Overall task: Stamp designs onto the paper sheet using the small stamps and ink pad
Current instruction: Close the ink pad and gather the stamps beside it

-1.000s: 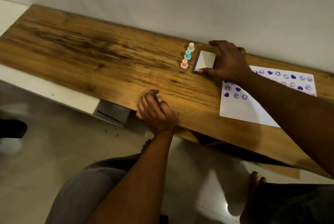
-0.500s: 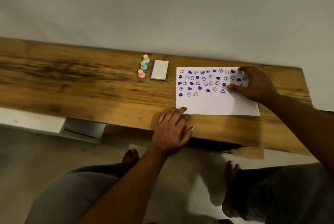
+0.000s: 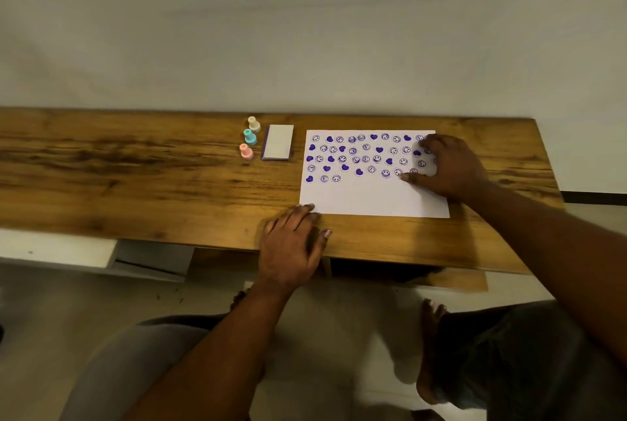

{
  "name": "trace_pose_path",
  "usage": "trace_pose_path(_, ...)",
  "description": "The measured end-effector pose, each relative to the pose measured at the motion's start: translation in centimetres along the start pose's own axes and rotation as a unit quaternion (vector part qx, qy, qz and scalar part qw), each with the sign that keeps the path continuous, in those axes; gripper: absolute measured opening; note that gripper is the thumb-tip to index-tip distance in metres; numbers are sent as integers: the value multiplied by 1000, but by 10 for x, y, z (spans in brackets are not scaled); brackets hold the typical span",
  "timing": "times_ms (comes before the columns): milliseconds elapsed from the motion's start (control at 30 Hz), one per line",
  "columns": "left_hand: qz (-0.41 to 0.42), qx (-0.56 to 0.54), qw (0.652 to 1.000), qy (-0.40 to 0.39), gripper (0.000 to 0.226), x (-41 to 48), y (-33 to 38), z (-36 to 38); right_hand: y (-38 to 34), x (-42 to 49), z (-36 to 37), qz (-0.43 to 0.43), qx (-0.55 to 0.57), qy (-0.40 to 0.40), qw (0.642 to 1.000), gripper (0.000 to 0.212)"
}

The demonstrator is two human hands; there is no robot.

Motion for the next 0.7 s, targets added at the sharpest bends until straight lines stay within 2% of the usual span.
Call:
trace_pose_path(433, -13, 5, 1000, -14, 53, -1, -4, 1, 1, -3, 7, 4, -26, 17, 999, 113)
trace_pose_path(700, -14, -7, 1000, -19, 55, 1, -4, -2, 0, -3, 4, 6, -21, -8, 1000, 118)
Point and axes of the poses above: each hand's wrist, its own x-axis towards the middle knuckle, its own z-axis out of the palm, y = z × x, the point moved 6 cm from there along x, towards the middle knuckle, and after that the axes turned 5 degrees about -z, right-handed, at the moved point
